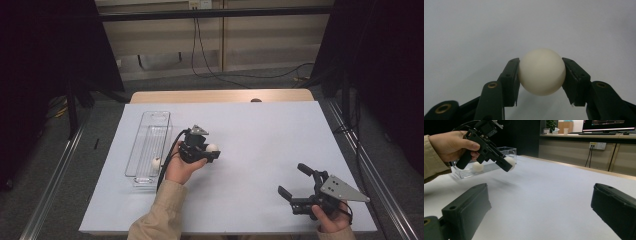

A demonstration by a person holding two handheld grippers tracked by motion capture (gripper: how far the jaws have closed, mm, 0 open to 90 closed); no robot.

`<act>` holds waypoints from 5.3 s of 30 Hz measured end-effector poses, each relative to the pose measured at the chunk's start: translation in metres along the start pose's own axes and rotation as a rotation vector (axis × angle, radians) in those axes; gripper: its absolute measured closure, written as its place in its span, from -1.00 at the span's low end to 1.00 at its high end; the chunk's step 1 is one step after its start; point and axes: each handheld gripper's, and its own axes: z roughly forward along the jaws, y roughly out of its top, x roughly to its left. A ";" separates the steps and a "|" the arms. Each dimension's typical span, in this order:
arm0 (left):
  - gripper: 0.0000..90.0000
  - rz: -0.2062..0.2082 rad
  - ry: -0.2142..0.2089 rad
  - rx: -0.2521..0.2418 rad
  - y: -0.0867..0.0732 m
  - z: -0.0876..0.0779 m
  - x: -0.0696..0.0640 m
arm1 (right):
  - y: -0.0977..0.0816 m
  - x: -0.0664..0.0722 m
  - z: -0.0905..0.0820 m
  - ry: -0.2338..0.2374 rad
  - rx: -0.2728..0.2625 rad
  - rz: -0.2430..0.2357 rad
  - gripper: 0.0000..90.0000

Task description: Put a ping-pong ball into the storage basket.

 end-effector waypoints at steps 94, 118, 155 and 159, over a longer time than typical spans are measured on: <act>0.14 -0.090 0.032 -0.036 -0.003 -0.049 0.033 | 0.000 0.001 0.000 0.003 0.002 -0.004 -0.97; 0.14 -0.117 0.077 -0.053 -0.007 -0.072 0.047 | 0.000 0.001 0.001 0.004 0.001 -0.006 -0.97; 0.14 -0.133 0.155 -0.076 -0.017 -0.098 0.067 | 0.000 0.001 0.001 0.004 0.002 -0.007 -0.97; 0.13 -0.137 0.165 -0.082 -0.018 -0.101 0.068 | 0.000 0.001 0.001 0.004 0.003 -0.007 -0.97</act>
